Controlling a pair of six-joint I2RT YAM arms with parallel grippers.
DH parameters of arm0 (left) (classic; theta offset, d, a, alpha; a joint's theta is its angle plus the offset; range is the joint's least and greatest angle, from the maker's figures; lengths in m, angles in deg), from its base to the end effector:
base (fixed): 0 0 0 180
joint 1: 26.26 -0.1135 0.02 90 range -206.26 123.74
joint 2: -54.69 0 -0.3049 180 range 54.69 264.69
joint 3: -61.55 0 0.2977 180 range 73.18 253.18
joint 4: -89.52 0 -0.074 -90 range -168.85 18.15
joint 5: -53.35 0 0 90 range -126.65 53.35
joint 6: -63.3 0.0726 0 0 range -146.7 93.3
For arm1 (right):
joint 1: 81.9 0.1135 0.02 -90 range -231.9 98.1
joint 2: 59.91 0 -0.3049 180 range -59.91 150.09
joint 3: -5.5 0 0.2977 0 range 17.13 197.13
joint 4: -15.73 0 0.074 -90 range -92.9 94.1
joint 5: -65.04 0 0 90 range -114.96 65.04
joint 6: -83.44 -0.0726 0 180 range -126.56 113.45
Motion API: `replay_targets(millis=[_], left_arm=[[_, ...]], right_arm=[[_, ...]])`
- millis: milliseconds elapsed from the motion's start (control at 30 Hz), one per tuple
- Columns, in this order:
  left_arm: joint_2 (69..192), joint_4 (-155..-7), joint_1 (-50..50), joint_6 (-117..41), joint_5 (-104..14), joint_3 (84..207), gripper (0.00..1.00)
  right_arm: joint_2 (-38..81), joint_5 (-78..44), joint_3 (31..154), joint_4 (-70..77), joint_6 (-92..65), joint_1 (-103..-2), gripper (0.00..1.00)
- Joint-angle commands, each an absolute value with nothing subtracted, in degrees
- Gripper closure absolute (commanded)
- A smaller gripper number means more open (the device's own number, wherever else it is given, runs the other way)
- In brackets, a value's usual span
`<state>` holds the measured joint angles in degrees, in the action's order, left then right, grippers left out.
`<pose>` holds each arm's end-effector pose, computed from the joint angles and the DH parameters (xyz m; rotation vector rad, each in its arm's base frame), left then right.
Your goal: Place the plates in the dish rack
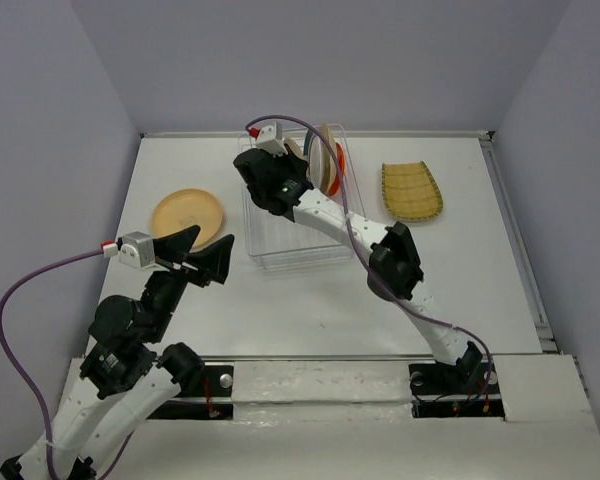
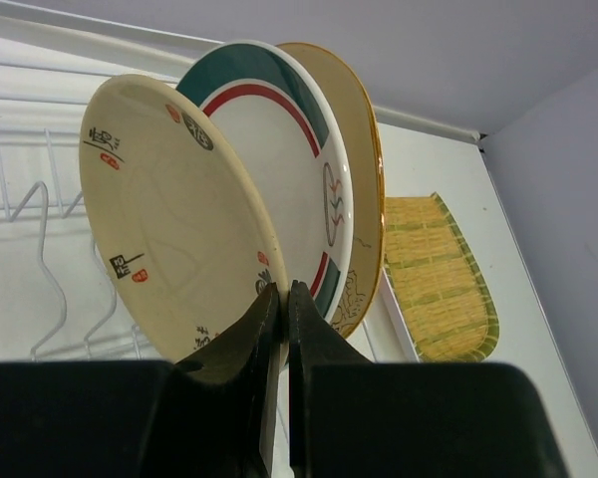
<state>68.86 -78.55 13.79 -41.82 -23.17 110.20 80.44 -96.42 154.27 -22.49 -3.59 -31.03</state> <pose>0.0900 -0.0535 0.4121 0.0515 1.2170 -0.7064 0.4532 0.4480 0.3034 -0.1330 1.7758 -0.6938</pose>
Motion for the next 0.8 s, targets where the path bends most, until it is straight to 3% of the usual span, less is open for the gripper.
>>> replay_targets(millis=[0,433,767], left_arm=[[69.8,-81.0,14.0,-41.1,-23.4,112.1,0.01],[70.9,-81.0,14.0,-41.0,-23.1,112.1,0.01],[71.9,-80.9,13.5,-41.2,-23.1,112.1,0.01]], right_arm=[[74.9,-98.0,150.5,-23.6,-8.8,-30.7,0.93],[79.7,-86.0,158.0,-36.1,-26.0,-30.7,0.93],[75.4,-78.0,150.0,-24.0,-30.0,-31.8,0.93]])
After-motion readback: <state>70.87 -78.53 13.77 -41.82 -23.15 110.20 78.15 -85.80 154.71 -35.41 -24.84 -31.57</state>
